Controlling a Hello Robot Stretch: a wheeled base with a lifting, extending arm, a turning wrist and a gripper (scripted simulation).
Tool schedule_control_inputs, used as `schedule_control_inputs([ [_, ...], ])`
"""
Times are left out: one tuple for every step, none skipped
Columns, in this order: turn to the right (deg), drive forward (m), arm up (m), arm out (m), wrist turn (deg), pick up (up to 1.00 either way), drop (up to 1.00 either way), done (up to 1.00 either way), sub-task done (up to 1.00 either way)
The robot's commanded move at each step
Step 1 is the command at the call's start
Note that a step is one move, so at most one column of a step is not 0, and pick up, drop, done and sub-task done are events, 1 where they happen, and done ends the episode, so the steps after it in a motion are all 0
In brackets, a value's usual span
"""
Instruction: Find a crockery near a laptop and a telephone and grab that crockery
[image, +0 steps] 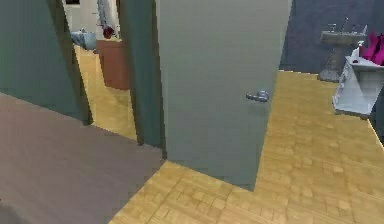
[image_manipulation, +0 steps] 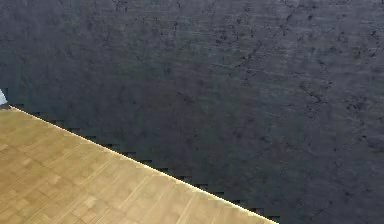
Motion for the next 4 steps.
schedule_control_inputs([
  [-39.0,0.0,0.0,0.0,0.0,0.0,0.0,0.0,0.0],
  [0.0,1.0,0.0,0.0,0.0,0.0,0.0,0.0,0.0],
  [0.0,1.0,0.0,0.0,0.0,0.0,0.0,0.0,0.0],
  [-9.0,0.0,0.0,0.0,0.0,0.0,0.0,0.0,0.0],
])
